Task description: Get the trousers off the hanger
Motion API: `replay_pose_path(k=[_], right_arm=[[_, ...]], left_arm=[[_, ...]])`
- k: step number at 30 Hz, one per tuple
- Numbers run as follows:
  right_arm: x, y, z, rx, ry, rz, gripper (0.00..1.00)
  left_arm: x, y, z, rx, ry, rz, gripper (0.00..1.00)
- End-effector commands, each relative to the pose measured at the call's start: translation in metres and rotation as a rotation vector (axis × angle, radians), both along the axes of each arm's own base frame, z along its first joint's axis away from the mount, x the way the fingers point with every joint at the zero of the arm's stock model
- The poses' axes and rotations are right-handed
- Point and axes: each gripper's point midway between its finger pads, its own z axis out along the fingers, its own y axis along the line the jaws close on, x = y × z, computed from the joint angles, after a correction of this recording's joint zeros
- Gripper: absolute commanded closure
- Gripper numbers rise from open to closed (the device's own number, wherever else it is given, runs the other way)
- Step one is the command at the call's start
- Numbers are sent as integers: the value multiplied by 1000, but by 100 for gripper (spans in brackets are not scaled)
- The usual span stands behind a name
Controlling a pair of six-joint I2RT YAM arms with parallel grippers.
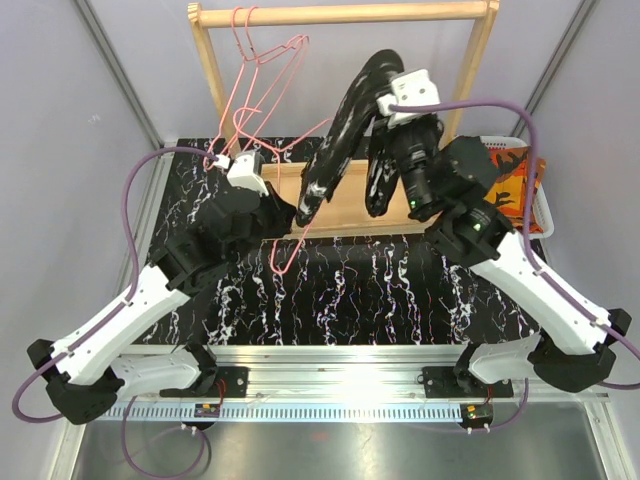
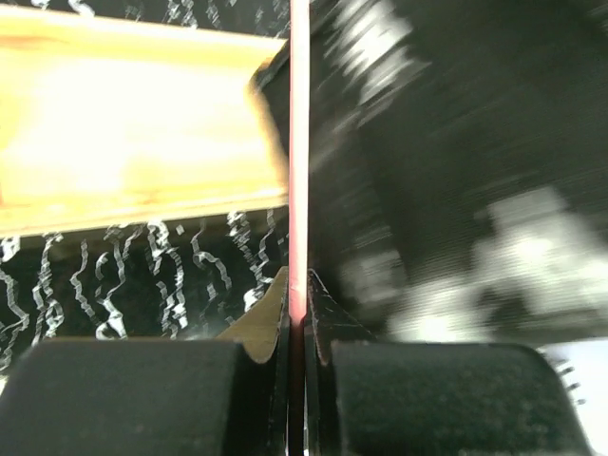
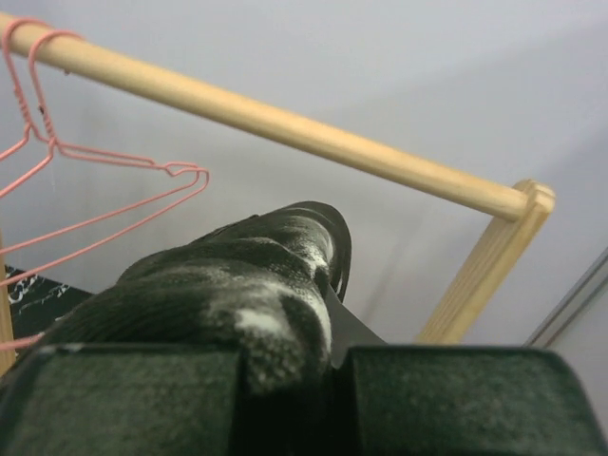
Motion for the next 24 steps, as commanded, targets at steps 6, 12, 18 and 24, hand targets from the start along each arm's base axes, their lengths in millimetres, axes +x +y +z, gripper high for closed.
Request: replay_pose_path(k=[6,12,18,24], right_arm=[[-25,-59,65,135,-31,-58,100],[-23,-100,52,14,37,-296,100],[-24,-164,13,-36,71,-597,100],[-23,-237,-30,-95,132,-851,100]], left_arm=[[1,2,-19,73,3,-29,100],[-9,0,-24,99,1,-103,100],[-22,12,-17,125,-21,-131,100],[-34,21,-15,143,-34,-162,100]])
